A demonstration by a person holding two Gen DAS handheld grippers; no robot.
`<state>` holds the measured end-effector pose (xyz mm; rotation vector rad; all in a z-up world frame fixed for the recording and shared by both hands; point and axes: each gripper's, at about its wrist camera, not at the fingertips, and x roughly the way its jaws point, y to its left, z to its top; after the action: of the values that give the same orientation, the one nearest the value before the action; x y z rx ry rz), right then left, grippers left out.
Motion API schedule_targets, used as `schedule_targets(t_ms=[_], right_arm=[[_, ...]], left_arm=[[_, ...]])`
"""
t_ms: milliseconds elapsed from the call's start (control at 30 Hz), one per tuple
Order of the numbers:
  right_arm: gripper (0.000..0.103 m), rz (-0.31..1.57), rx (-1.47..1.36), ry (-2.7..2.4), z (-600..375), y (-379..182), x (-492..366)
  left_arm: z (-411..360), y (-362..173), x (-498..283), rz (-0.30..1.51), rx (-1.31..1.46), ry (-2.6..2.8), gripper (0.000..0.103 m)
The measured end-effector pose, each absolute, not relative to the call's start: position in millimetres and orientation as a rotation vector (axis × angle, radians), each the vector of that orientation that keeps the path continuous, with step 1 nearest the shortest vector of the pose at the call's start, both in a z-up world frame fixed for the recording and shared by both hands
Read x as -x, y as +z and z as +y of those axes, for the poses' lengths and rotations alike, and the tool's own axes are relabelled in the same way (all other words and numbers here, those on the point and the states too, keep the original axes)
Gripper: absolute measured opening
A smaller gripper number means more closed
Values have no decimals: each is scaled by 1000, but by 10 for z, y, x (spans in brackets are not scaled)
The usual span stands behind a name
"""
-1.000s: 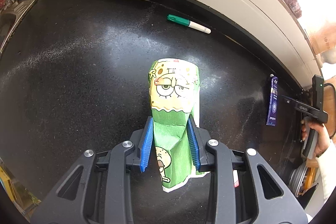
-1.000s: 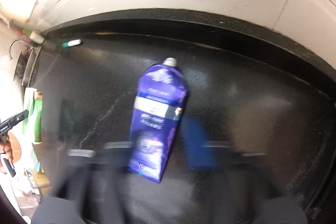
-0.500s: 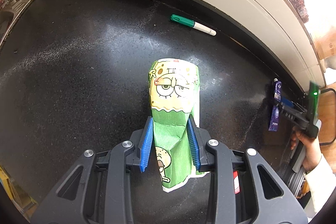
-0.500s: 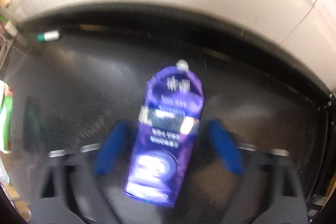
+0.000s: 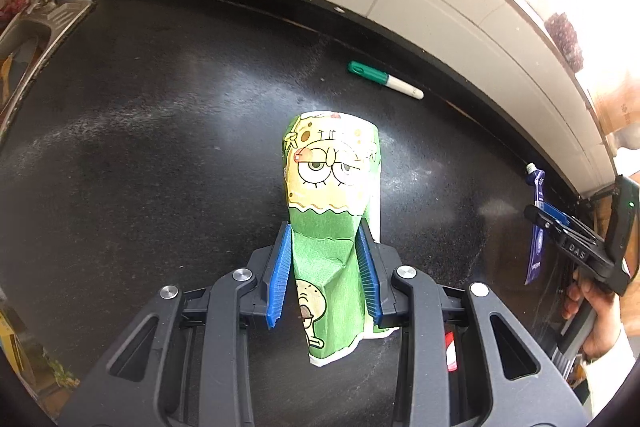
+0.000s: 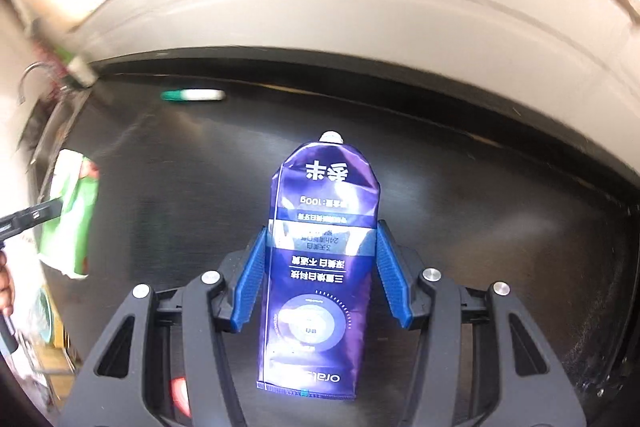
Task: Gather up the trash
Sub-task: 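Carry the paper cup and purple pouch over the bin with both grippers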
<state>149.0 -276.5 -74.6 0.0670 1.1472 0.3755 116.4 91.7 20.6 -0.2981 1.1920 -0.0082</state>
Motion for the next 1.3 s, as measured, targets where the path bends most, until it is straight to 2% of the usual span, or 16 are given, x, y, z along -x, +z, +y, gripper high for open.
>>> schedule_targets(t_ms=[300, 467, 567, 733, 900, 1000, 1067, 1300], right_arm=[[53, 1073, 28, 699, -1467, -184, -1281], [53, 1059, 132, 977, -301, 50, -811], [53, 1060, 228, 1131, 437, 91, -404], [53, 1089, 399, 1324, 1484, -58, 375], [53, 1090, 617, 1454, 2416, -453, 1164], [53, 1093, 736, 1491, 2811, -811, 1550], [53, 1095, 788, 1494, 2745, -983, 1828], [53, 1118, 847, 1458, 2907, -1472, 2035]], left_arm=[[1720, 525, -391, 1095, 387, 196, 31], [2465, 776, 553, 1020, 473, 426, 31], [2790, 733, 1205, 1011, 528, 561, 31], [3244, 358, 2150, 1023, 646, 748, 31], [3637, -145, 2822, 990, 805, 858, 31], [3909, -469, 2959, 993, 856, 901, 31], [4009, -658, 2994, 997, 879, 912, 31], [4164, -1288, 2947, 1013, 954, 905, 31]])
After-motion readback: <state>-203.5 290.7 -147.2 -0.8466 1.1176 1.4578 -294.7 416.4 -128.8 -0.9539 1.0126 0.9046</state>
